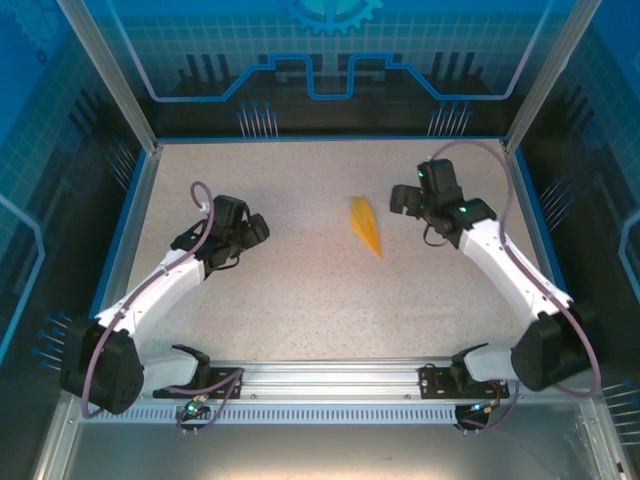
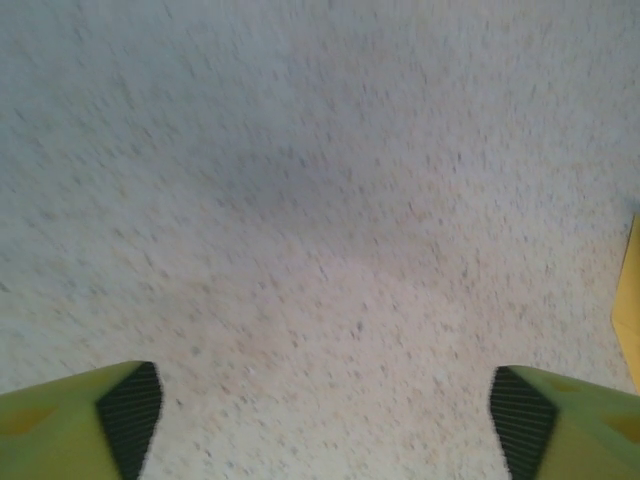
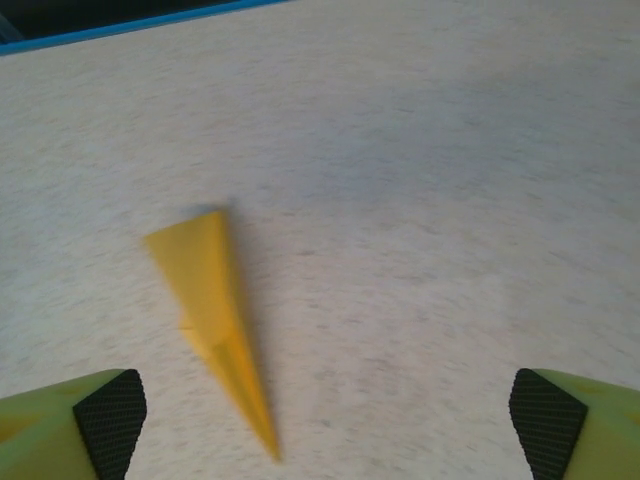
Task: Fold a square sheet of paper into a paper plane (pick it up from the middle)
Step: Move a paper plane to the center of the table, then reset both arms
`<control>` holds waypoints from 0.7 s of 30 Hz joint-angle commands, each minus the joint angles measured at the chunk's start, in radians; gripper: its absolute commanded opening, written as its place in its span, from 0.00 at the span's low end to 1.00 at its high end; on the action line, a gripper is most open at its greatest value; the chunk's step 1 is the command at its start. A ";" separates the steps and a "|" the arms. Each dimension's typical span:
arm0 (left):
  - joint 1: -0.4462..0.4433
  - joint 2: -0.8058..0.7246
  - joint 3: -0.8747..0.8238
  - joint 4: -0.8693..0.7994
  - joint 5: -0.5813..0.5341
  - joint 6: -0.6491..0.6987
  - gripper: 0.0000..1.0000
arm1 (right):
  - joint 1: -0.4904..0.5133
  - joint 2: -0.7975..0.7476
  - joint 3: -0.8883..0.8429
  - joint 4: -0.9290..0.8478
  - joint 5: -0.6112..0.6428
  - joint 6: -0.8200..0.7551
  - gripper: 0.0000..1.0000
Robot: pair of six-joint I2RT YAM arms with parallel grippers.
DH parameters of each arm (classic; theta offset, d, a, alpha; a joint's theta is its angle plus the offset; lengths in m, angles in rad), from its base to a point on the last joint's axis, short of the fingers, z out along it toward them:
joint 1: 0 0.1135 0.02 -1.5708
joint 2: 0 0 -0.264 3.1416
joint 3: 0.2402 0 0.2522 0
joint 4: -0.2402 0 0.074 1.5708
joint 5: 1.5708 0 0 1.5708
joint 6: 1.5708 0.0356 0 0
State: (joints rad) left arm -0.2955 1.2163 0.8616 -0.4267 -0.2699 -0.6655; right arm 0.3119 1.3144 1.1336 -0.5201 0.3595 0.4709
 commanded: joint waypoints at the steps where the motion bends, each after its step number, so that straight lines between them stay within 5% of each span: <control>1: 0.059 -0.080 -0.028 0.050 -0.089 0.125 0.96 | -0.085 -0.116 -0.142 0.137 0.113 -0.037 1.00; 8: 0.177 -0.148 -0.182 0.278 -0.259 0.260 0.99 | -0.189 -0.313 -0.522 0.463 0.263 -0.089 1.00; 13: 0.223 -0.143 -0.360 0.537 -0.276 0.407 0.99 | -0.219 -0.233 -0.619 0.571 0.287 -0.162 0.99; 21: 0.297 -0.046 -0.475 0.839 -0.074 0.539 0.99 | -0.222 -0.039 -0.655 0.837 0.121 -0.266 0.99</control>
State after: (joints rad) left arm -0.0177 1.1442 0.4072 0.2054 -0.4400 -0.2218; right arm 0.1081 1.2533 0.4934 0.1478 0.5392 0.2657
